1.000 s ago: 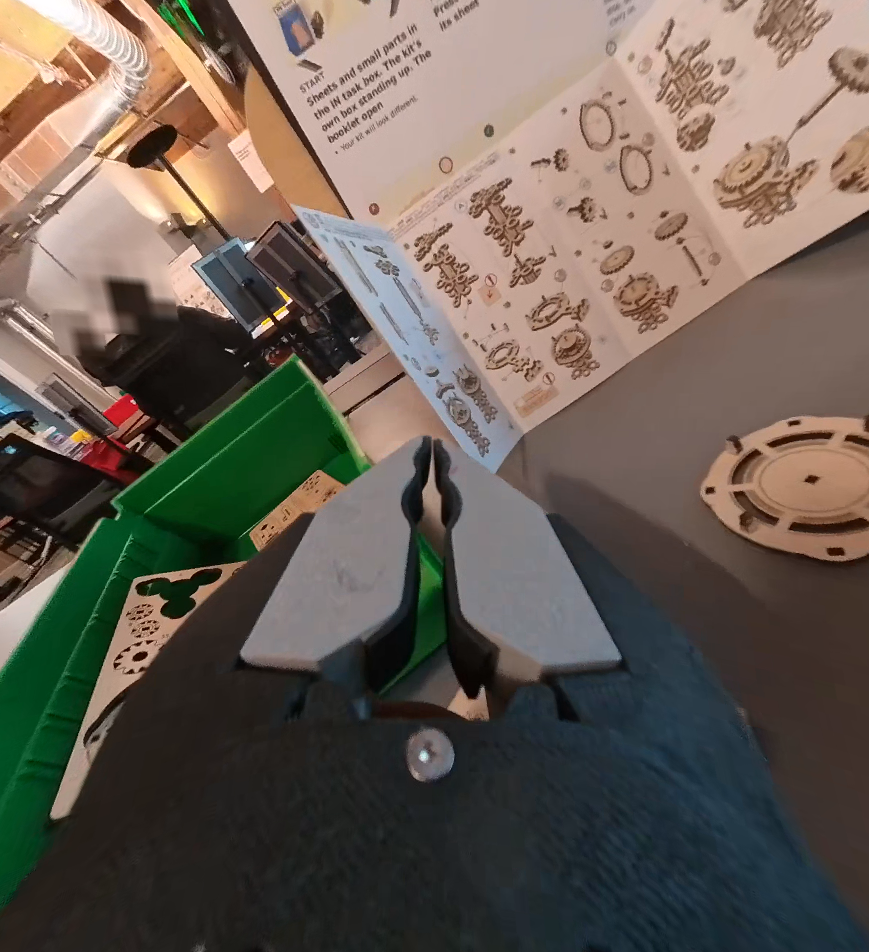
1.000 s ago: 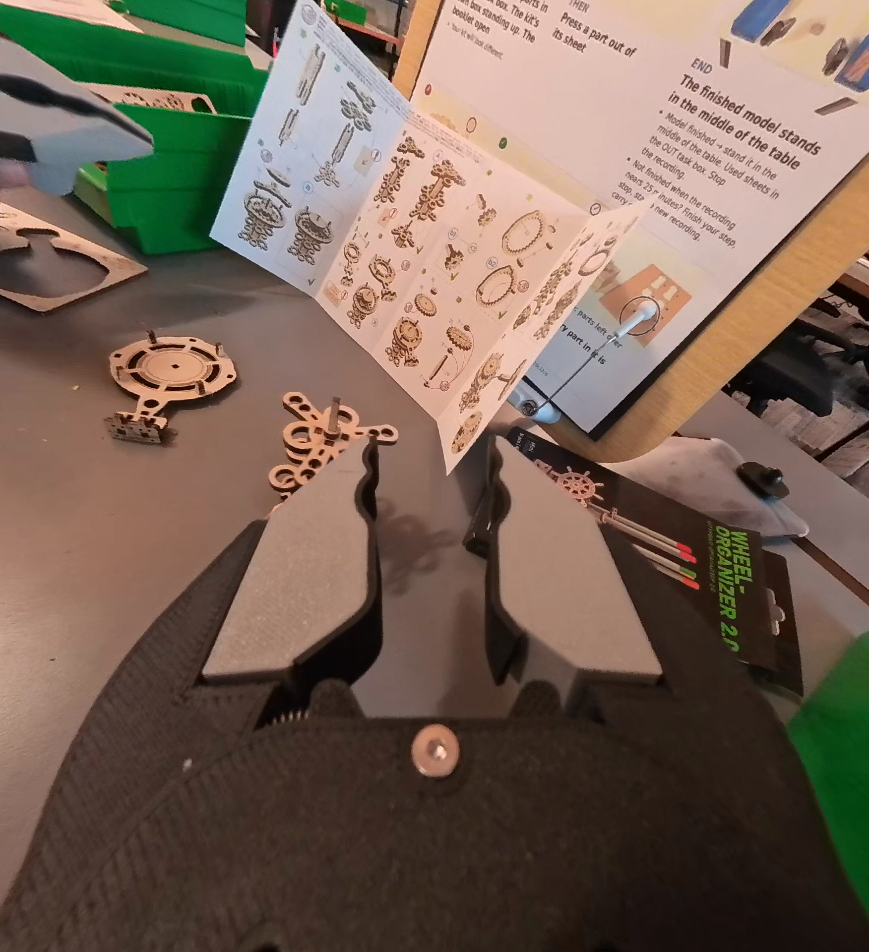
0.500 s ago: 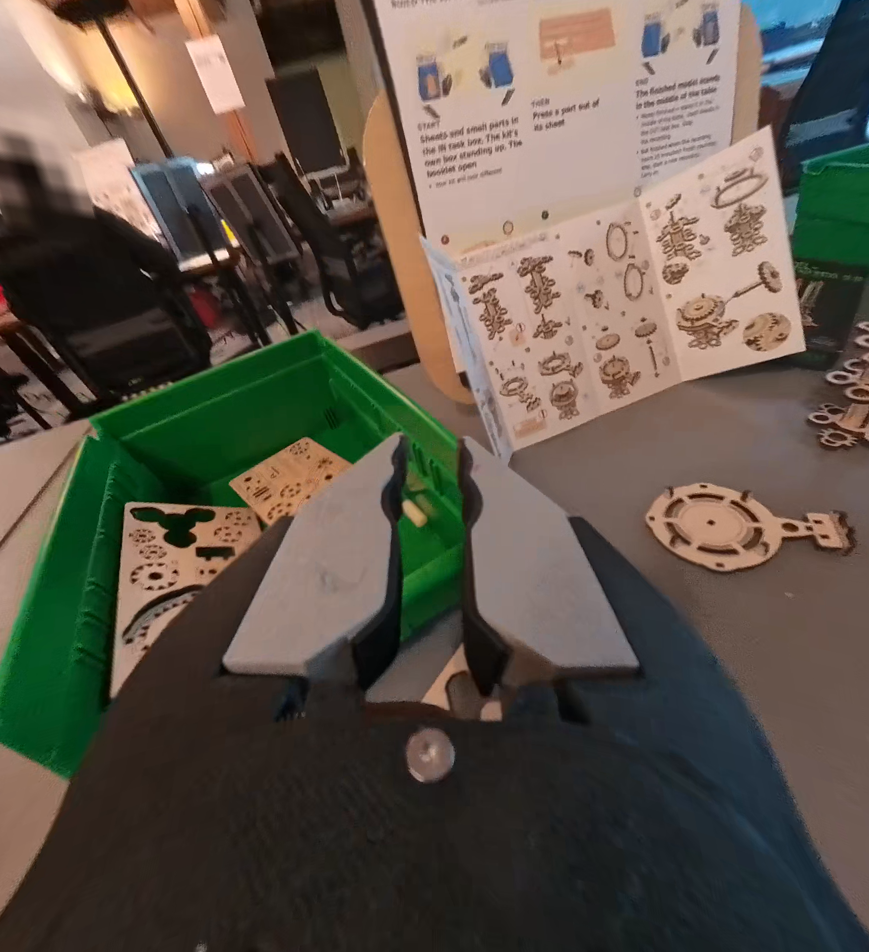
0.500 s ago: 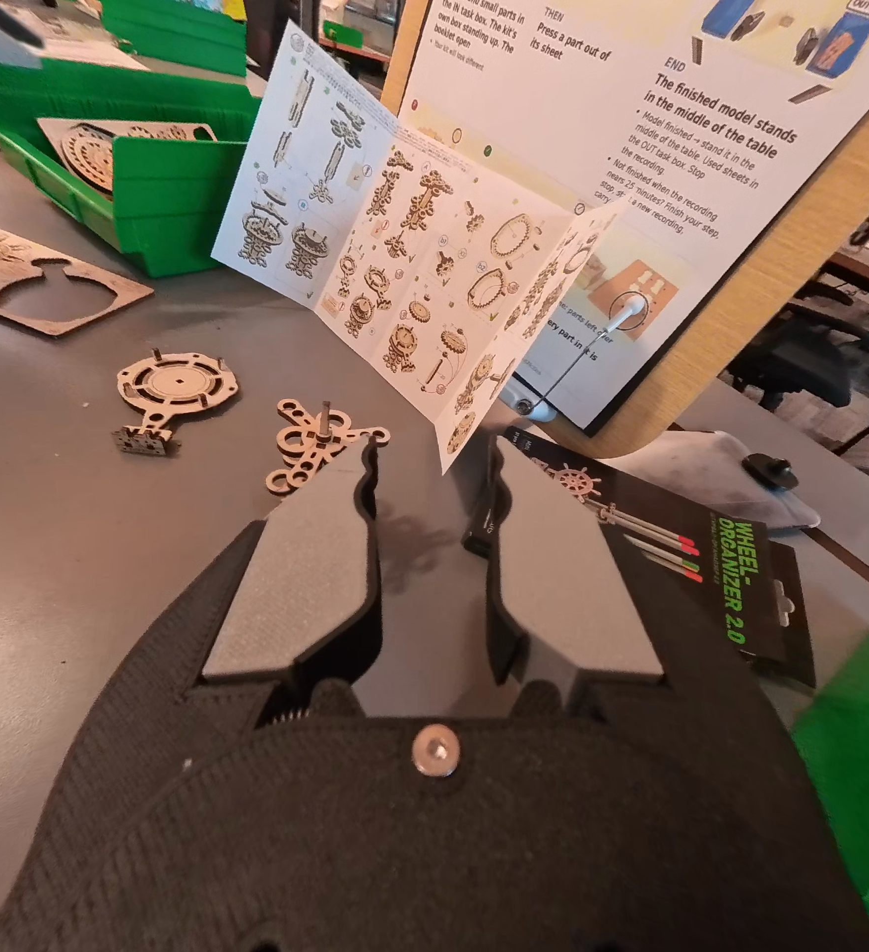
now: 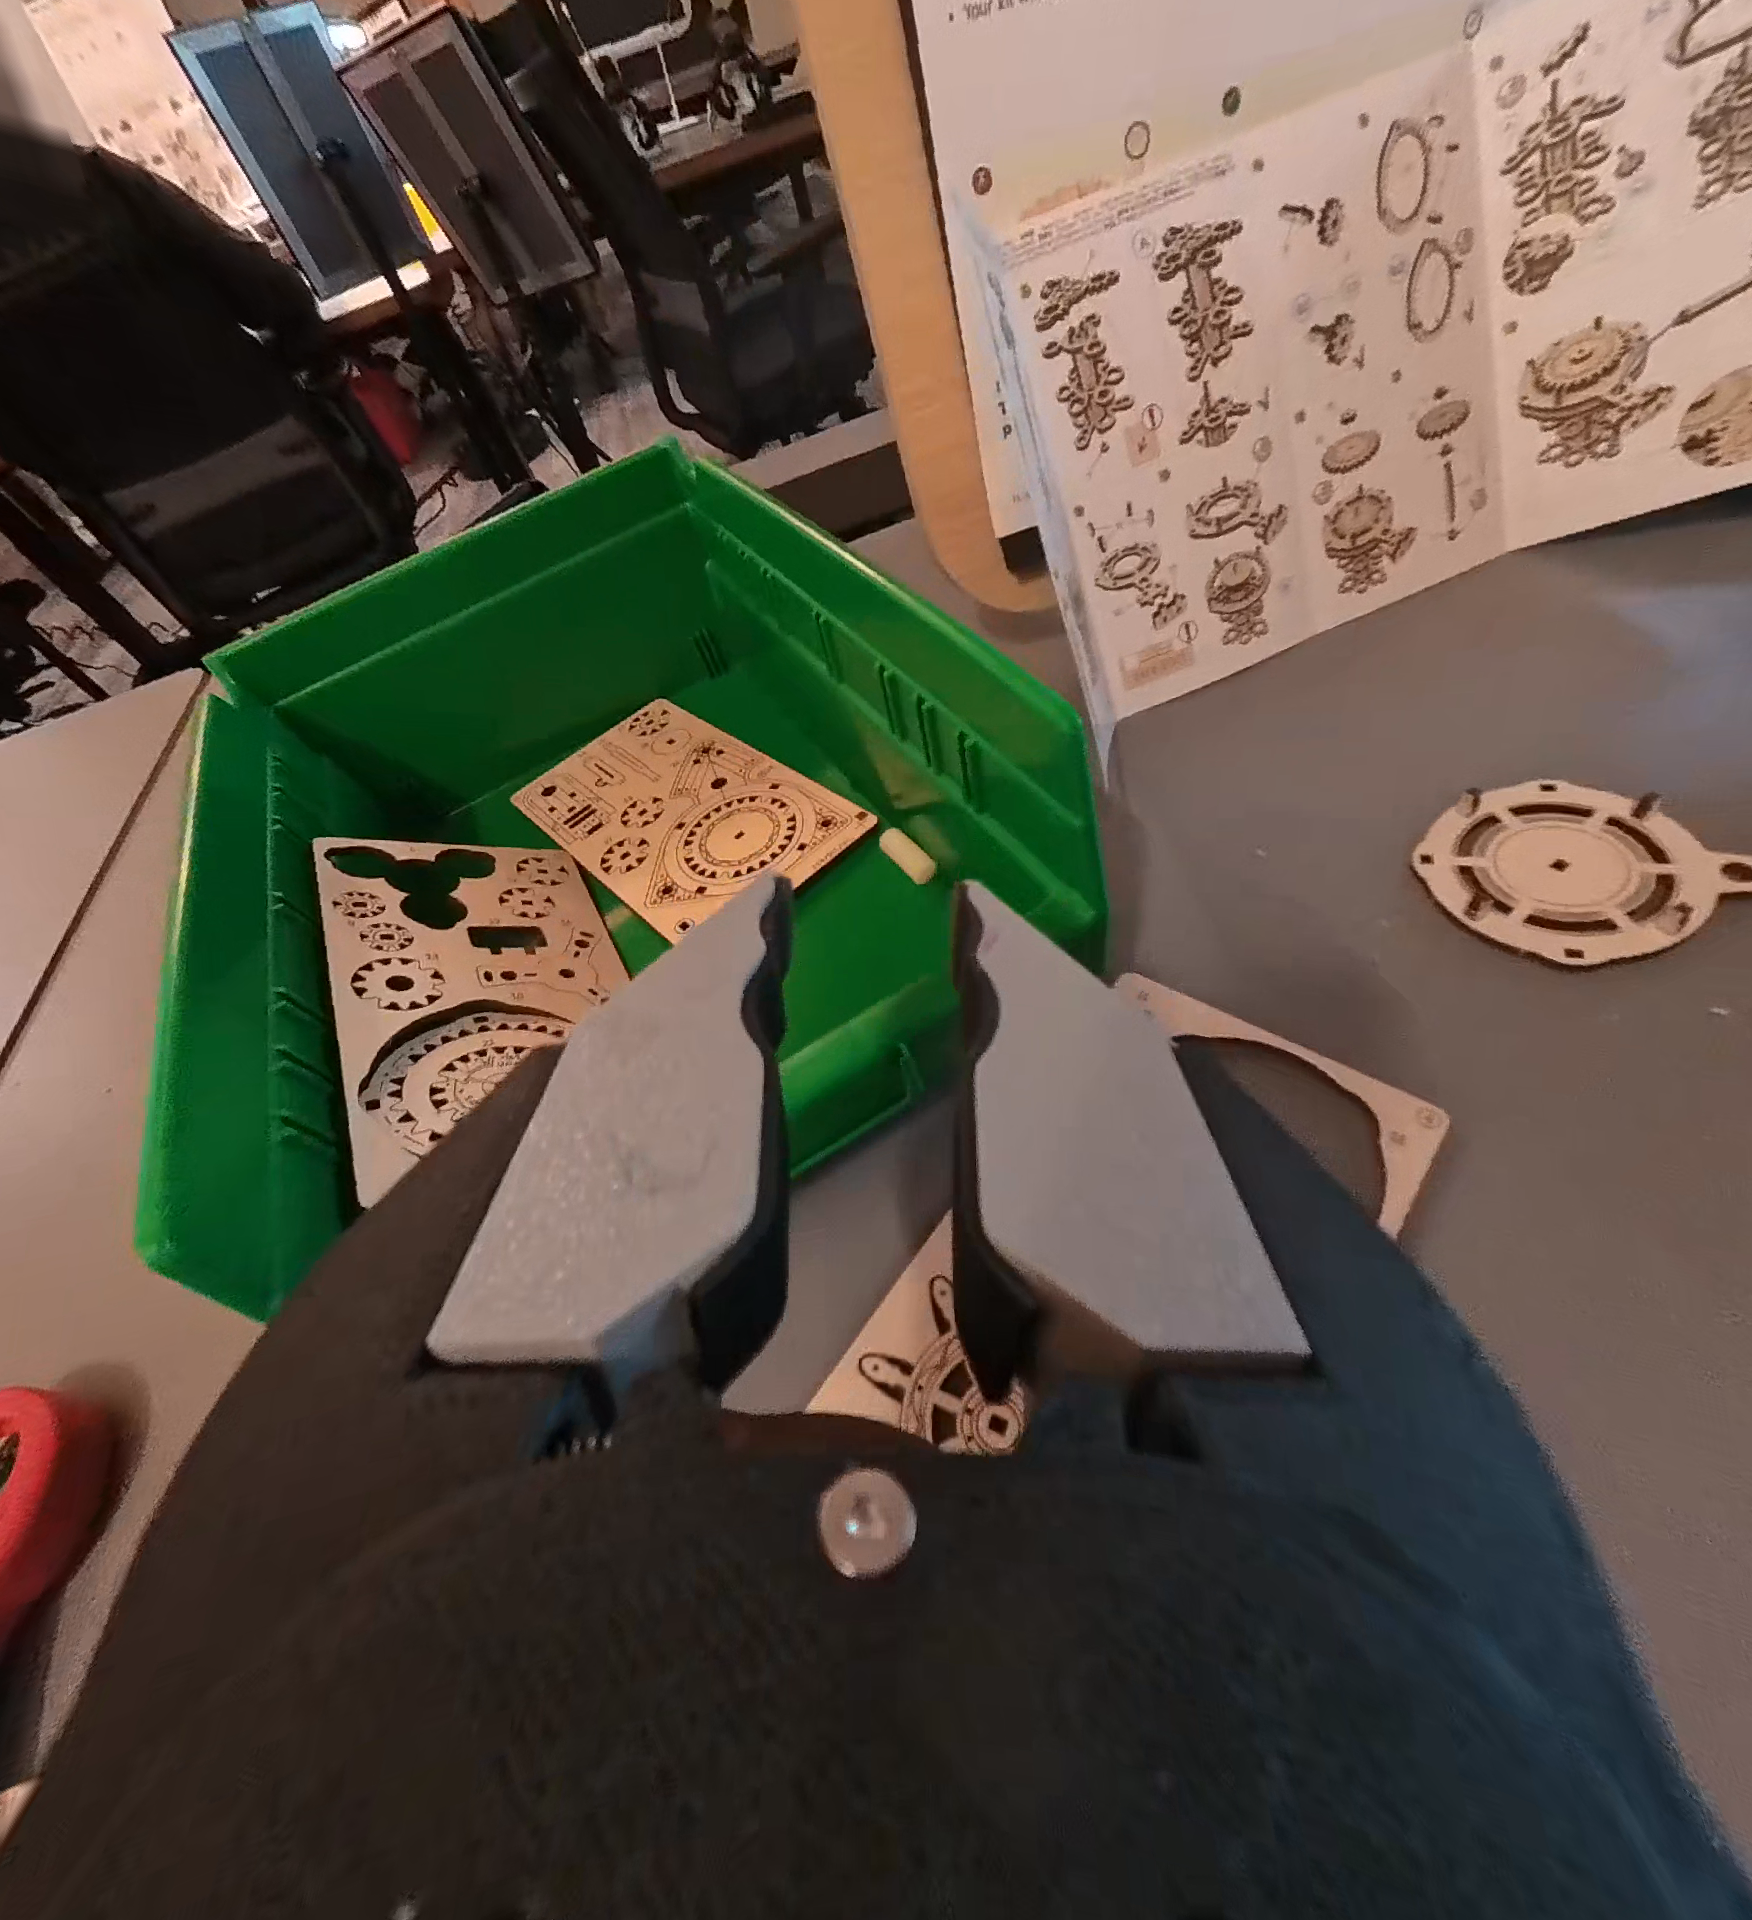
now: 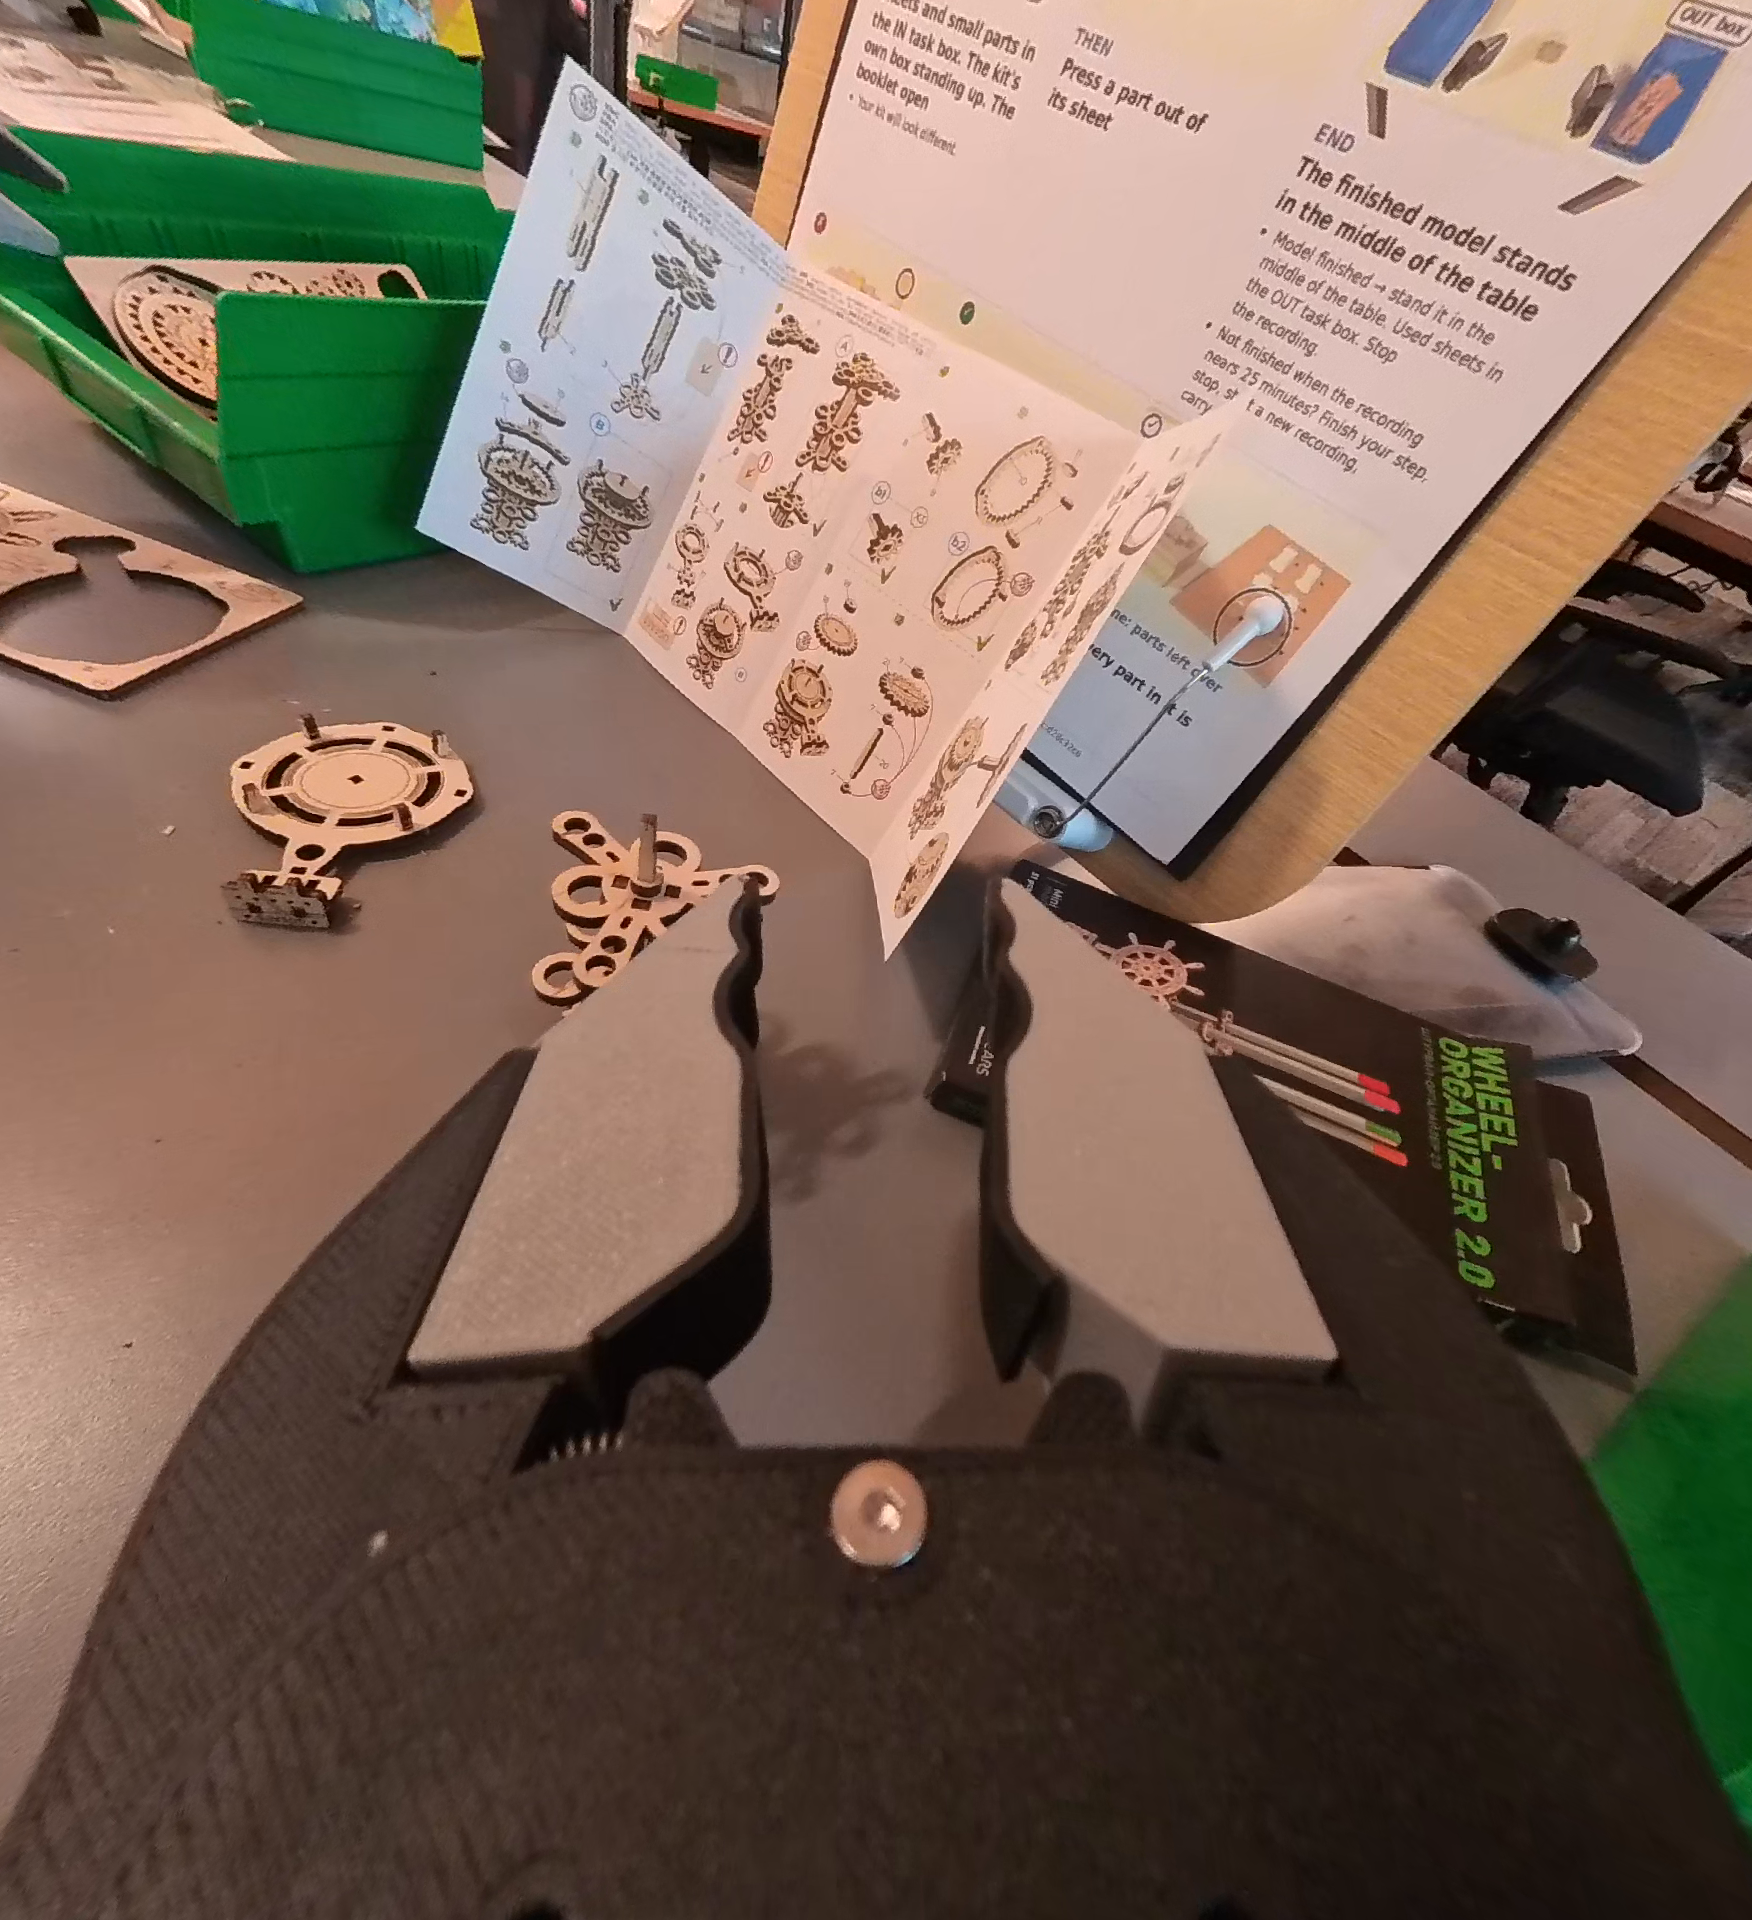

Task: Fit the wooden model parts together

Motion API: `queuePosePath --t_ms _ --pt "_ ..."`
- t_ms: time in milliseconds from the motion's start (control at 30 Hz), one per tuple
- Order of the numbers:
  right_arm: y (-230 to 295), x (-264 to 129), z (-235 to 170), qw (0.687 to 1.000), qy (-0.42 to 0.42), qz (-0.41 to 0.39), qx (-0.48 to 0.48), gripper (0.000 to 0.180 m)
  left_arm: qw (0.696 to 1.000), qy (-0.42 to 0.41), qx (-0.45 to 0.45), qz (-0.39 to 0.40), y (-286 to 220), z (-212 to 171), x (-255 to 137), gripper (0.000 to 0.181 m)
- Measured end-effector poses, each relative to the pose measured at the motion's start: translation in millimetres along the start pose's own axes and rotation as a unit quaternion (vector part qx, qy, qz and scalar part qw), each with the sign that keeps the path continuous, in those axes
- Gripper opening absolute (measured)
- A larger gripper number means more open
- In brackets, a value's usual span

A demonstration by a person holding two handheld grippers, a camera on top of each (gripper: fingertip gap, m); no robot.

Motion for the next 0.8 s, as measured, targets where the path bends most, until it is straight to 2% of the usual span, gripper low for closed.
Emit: queuePosePath --t_ms 800 --pt "9 1 4 1.000 0.007 0.011 -0.020 0.039 0.999 0.017 -0.038 -0.001 13 -2 10 0.027"
Point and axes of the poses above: each gripper's, where its closed fingertips meet, x out along the fingers, z out of its top, y = z × x across the jaws, the point moved 10 cm from there along -x, back along the fingers, and after that the axes turned 2 degrees about -x, right-handed, at the moved point
